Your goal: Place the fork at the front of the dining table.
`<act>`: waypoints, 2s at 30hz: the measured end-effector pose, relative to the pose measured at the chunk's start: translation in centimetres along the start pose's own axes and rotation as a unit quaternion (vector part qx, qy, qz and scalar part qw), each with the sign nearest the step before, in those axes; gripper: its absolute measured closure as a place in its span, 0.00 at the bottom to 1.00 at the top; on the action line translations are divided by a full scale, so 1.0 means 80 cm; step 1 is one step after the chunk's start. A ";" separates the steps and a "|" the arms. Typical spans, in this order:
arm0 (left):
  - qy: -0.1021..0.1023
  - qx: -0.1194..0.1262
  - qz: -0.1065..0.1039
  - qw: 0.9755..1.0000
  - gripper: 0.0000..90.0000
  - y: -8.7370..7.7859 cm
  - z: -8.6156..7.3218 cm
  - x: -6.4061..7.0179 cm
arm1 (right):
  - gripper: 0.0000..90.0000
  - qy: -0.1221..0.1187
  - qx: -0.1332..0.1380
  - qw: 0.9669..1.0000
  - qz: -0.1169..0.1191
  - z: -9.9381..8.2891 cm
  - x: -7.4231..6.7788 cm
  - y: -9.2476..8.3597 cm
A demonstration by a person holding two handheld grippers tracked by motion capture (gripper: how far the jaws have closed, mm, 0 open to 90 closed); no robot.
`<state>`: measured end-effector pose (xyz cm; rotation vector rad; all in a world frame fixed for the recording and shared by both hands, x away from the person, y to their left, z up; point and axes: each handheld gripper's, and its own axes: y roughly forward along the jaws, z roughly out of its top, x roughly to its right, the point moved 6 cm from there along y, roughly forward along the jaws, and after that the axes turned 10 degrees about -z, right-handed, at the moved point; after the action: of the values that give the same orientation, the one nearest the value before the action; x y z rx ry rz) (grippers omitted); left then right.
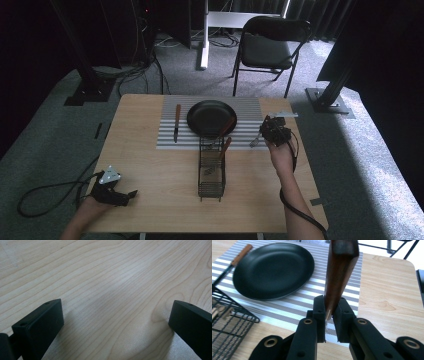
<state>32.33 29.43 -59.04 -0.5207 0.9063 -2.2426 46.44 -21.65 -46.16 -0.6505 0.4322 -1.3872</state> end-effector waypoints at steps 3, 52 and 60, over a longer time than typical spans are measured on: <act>0.000 0.000 0.000 1.000 0.00 0.000 0.000 0.000 | 0.90 -0.001 -0.006 1.000 -0.002 0.002 0.000 0.006; 0.000 0.001 0.000 1.000 0.00 0.000 0.000 0.000 | 0.89 -0.007 -0.197 0.980 -0.040 0.052 -0.043 0.238; 0.000 0.001 0.000 1.000 0.00 0.000 0.000 0.000 | 0.76 0.010 -0.188 0.981 -0.039 0.056 -0.043 0.235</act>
<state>32.33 29.42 -59.05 -0.5203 0.9045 -2.2430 63.05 -16.51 -55.32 -0.9692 0.7015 -1.3990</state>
